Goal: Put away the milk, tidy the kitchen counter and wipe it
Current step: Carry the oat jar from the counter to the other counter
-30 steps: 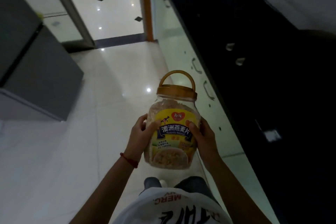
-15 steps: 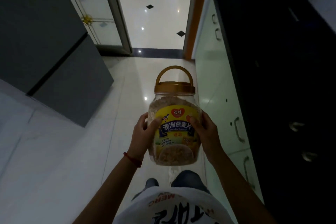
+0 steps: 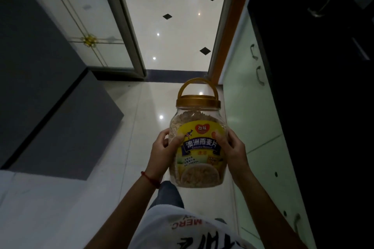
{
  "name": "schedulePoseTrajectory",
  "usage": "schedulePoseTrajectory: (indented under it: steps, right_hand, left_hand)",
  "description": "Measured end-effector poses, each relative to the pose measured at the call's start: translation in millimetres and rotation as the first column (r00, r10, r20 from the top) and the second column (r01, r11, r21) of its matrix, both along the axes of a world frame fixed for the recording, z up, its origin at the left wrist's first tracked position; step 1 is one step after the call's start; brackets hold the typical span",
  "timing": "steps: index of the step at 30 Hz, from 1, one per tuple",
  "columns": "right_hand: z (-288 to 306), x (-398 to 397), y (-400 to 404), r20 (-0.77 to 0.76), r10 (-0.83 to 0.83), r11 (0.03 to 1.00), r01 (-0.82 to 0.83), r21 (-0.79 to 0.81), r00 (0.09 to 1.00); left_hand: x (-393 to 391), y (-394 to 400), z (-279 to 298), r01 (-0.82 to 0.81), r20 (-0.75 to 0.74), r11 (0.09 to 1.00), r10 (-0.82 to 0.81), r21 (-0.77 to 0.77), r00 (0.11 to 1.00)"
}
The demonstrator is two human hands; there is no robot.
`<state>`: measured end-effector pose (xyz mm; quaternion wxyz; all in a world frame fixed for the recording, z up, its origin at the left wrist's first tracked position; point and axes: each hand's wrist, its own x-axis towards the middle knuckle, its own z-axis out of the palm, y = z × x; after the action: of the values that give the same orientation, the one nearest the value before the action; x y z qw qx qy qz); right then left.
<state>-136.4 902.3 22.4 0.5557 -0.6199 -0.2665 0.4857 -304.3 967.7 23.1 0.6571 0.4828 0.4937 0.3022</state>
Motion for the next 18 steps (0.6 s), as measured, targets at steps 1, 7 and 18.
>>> schedulePoseTrajectory:
  steps: [1, 7, 18]
  right_hand:
    - [0.8, 3.3, 19.1, -0.003, -0.012, 1.0, 0.012, 0.004, 1.0]
    - [9.1, 26.7, 117.3, -0.017, -0.132, 0.991, 0.133, 0.025, 0.991]
    - [0.6, 134.4, 223.6, -0.031, -0.283, 0.958, 0.284, 0.041, 0.959]
  left_hand:
    - [3.9, 21.3, 1.4, 0.01, 0.001, 1.0, -0.01, 0.001, 1.0]
    - [35.4, 143.5, 14.9, 0.14, -0.002, 0.99, -0.14, 0.014, 0.99]
    - [158.1, 273.9, 7.6, 0.297, 0.01, 0.955, -0.297, -0.003, 0.955]
